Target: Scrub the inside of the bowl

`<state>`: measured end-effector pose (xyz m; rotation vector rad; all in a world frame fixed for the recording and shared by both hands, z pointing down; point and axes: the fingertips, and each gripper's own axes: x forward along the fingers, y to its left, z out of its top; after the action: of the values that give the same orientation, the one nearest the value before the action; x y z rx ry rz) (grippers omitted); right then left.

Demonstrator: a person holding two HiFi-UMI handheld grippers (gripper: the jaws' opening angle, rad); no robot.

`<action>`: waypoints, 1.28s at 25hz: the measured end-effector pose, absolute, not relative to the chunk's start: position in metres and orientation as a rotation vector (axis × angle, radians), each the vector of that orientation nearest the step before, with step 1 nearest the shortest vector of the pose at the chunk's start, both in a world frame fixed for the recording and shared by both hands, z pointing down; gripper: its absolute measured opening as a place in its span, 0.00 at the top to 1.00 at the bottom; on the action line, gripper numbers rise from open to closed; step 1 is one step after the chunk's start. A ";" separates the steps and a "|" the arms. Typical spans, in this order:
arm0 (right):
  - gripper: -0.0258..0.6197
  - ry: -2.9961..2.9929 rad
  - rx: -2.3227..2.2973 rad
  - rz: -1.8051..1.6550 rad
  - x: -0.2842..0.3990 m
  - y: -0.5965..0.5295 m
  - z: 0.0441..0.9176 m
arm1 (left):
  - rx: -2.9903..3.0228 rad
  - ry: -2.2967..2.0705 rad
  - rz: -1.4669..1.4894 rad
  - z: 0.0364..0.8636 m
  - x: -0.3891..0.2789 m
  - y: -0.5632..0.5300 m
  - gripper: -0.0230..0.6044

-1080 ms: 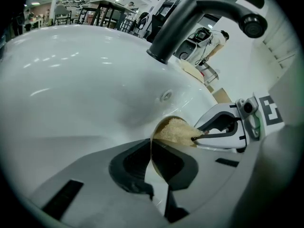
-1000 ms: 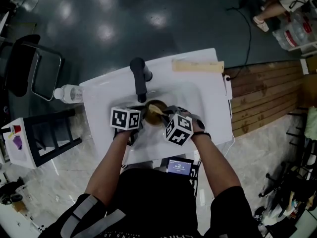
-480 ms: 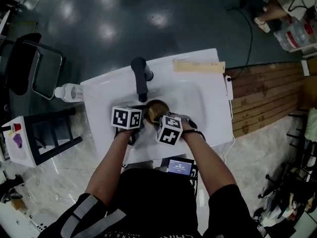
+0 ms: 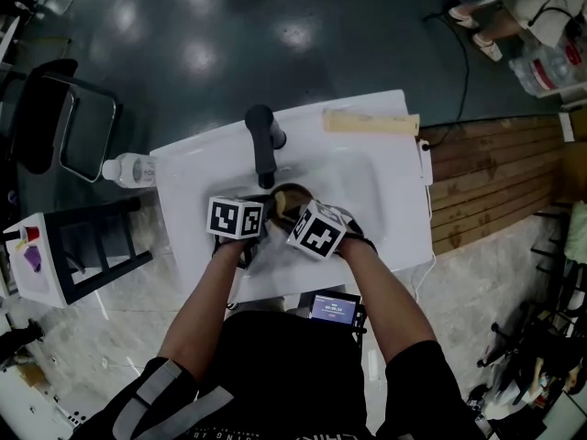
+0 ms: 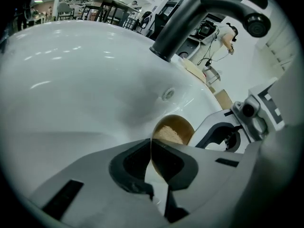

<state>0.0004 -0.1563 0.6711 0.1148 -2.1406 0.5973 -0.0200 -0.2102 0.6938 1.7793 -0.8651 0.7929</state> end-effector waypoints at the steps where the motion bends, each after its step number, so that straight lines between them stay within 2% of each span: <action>1: 0.90 -2.150 0.152 0.618 0.003 -0.162 0.669 | 1.780 -0.866 0.793 0.694 -0.021 -0.210 0.94; 11: 0.90 -2.186 0.399 0.630 0.026 -0.195 0.659 | 1.785 -0.868 0.779 0.692 -0.023 -0.212 0.94; 19: 0.90 -2.158 0.583 0.439 0.043 -0.226 0.661 | 1.791 -0.864 0.786 0.692 -0.025 -0.212 0.94; 25: 0.90 -2.134 0.513 0.238 0.047 -0.220 0.659 | 1.787 -0.874 0.795 0.692 -0.024 -0.212 0.94; 32: 0.90 -2.118 0.376 0.203 0.051 -0.201 0.660 | 1.777 -0.892 0.765 0.692 -0.022 -0.217 0.94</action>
<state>0.0508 -0.2006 0.6601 0.3764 -2.1184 0.2035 -0.0223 -0.2168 0.6921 1.7767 -0.8921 0.7650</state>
